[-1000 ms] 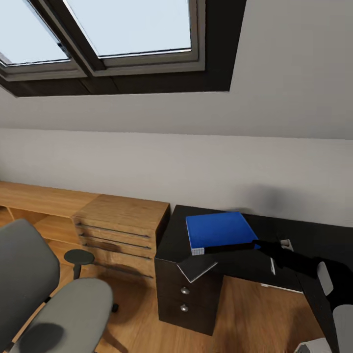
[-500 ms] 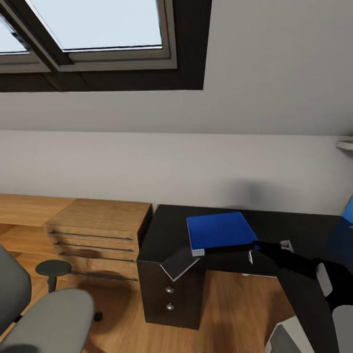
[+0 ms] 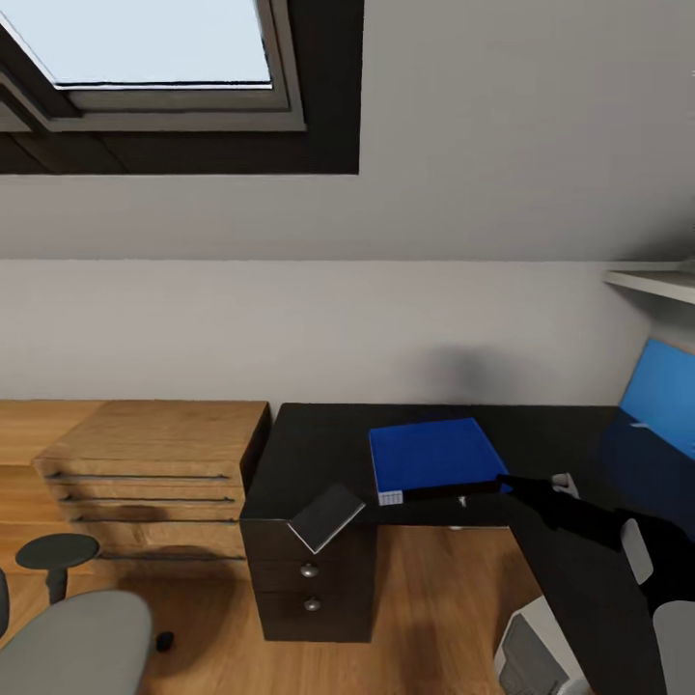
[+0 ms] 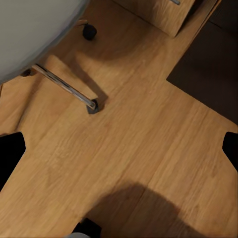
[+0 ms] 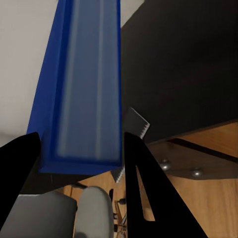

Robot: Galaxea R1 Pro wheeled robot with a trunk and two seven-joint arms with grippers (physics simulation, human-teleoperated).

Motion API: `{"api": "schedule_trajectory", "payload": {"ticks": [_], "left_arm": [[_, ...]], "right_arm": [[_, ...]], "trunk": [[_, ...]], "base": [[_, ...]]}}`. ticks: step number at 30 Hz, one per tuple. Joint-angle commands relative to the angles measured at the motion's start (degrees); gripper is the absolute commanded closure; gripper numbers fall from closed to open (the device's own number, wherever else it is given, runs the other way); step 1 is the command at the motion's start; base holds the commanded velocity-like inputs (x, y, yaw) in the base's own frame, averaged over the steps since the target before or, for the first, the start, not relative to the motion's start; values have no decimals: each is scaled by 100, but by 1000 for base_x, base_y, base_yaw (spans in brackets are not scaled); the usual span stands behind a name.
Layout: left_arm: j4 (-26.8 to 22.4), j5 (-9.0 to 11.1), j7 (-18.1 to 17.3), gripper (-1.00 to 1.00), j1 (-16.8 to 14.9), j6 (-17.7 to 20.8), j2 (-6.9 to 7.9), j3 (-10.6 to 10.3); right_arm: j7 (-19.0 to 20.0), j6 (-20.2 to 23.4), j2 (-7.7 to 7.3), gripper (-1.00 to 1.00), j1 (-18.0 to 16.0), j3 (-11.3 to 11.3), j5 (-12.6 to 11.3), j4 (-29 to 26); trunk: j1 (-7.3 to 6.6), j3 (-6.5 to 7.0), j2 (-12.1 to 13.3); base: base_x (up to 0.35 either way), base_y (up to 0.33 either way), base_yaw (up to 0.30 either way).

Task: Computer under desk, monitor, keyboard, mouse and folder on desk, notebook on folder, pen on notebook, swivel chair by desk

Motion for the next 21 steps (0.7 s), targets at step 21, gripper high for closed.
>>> {"api": "schedule_trajectory", "payload": {"ticks": [21], "left_arm": [[1, -23, 2, -100, -3, -13, -1, 17]], "right_arm": [[-1, 25, 48, 100, -6, -7, -11, 9]], "trunk": [[1, -2, -8]], "base": [[0, 0, -207]]}}
